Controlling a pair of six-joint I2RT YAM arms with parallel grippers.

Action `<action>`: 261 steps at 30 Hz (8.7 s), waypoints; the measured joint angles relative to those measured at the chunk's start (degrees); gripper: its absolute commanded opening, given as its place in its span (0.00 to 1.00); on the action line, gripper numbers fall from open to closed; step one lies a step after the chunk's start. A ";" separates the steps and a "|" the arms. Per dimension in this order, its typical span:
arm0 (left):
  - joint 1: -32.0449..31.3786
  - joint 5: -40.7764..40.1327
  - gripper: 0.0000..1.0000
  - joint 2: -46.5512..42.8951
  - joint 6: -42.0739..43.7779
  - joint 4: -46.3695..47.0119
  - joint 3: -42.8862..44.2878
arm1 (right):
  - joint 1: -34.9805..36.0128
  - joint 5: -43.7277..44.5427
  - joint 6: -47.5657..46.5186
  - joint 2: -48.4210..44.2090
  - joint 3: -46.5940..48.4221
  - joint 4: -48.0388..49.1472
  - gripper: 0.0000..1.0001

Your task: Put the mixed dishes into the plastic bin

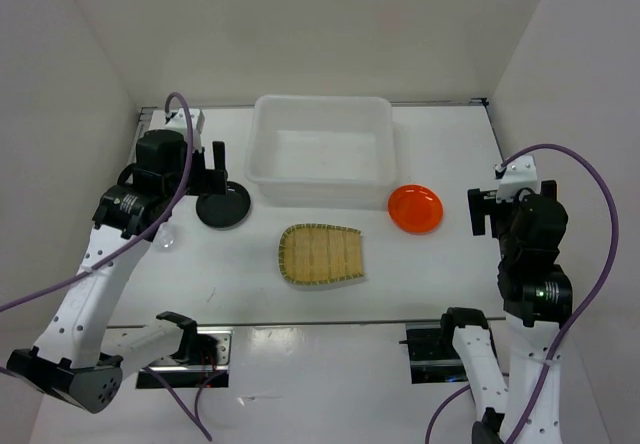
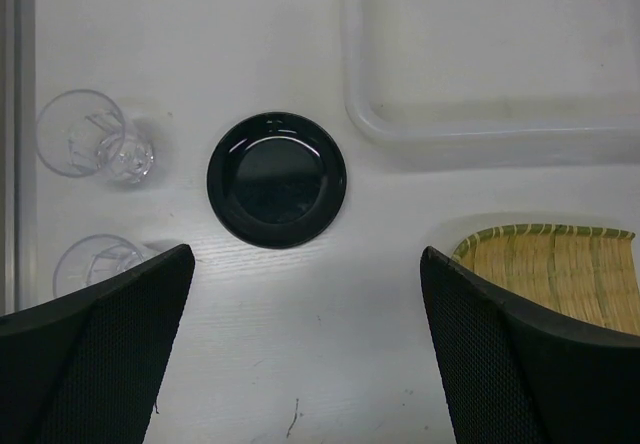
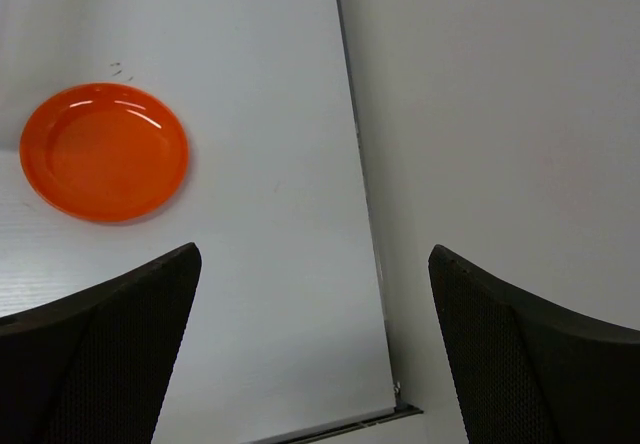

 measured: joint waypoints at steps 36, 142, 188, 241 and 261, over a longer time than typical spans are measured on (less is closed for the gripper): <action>-0.24 21.24 1.00 28.11 -7.50 6.40 3.87 | -2.75 -32.87 19.87 -8.68 -7.78 12.70 0.99; 4.28 41.79 0.00 96.52 -14.82 -25.14 99.69 | -2.75 -28.72 21.09 -10.32 -13.77 17.84 0.99; 0.83 45.90 0.70 107.21 -21.00 -17.75 102.64 | -3.15 -28.57 21.11 -9.07 -14.58 18.38 0.99; -5.25 2.73 0.99 11.61 -15.96 1.29 6.49 | -11.02 -25.51 19.15 39.06 -2.01 13.29 0.99; -1.57 5.64 0.99 8.98 -14.40 0.74 -1.53 | -14.51 -45.57 5.73 53.86 -3.28 15.06 0.99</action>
